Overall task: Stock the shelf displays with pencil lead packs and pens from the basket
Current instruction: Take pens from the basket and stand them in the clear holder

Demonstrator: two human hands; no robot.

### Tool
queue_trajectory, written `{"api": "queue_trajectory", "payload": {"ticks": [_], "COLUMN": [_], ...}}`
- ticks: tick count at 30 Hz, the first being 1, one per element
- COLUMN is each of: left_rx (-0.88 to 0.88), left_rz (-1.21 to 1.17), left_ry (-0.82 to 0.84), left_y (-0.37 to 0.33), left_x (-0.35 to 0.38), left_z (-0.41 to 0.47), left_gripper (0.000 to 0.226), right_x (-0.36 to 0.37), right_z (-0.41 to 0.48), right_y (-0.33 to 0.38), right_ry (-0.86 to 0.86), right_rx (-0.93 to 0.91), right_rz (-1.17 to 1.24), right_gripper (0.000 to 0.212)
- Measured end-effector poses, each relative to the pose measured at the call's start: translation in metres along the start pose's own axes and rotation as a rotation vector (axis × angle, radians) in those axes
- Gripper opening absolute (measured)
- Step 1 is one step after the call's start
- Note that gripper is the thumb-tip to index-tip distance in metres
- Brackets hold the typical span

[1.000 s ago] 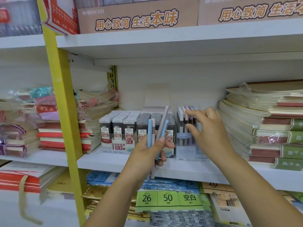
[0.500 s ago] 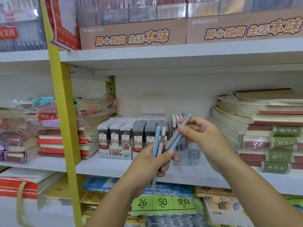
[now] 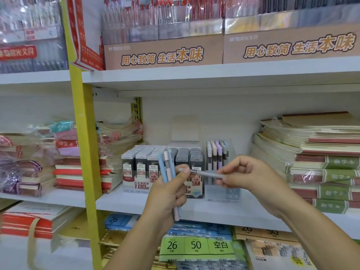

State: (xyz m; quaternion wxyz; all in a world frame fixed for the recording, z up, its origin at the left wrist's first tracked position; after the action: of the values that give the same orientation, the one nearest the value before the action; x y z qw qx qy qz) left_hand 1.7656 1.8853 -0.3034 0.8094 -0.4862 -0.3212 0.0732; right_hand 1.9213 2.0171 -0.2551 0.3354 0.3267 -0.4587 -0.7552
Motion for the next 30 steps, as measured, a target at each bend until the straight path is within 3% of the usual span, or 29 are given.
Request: {"api": "queue_trajectory", "payload": {"ticks": [4,8,10,13,16,18,25,30], "left_rx": [0.021,0.03,0.043,0.03,-0.009,-0.011,0.009,-0.013], "left_rz": [0.329,0.376,0.355,0.328,0.273,0.303,0.381,0.384], "left_ry": [-0.009,0.038,0.042,0.035,0.032,0.038,0.088,0.095], "left_y": [-0.002,0.002,0.003,0.008,0.016,0.02,0.023,0.024], "left_x": [0.002,0.014,0.015,0.014,0.016,0.017,0.015,0.008], "left_z": [-0.002,0.0,0.003,0.01,0.015,0.017,0.019,0.018], "left_gripper": [0.004,0.004,0.011,0.016,0.013,0.014,0.017,0.018], "right_x": [0.011,0.027,0.024,-0.001,-0.027,-0.033,-0.022,-0.019], "right_z": [-0.005,-0.006,-0.003,0.003,0.004,0.007,0.031,0.034], "right_y": [0.002,0.005,0.008,0.019,0.032,0.035,0.014,-0.002], "right_ry": [0.091,0.129,0.102,-0.19,-0.482,-0.541,-0.431,-0.392], "right_rx": [0.076,0.002,-0.027,-0.17,-0.414,-0.482,-0.388,-0.323], "right_rz": [-0.302,-0.37,-0.358,-0.204,-0.106,-0.18,-0.549,-0.674], "right_gripper": [0.019,0.024,0.039,0.065,0.056,0.048,0.045,0.045]}}
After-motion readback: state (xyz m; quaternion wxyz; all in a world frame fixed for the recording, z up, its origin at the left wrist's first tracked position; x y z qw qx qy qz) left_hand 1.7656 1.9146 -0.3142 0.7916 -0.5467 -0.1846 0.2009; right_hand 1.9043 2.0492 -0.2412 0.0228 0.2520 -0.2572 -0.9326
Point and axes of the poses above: each hand's wrist, its own z-axis towards the middle knuckle, its own x-axis out of the palm, y = z × x, the point moved 3 cm from there along z, towards the middle knuckle, and after that the axes turned 2 degrees about y, right-handed, at the moved point
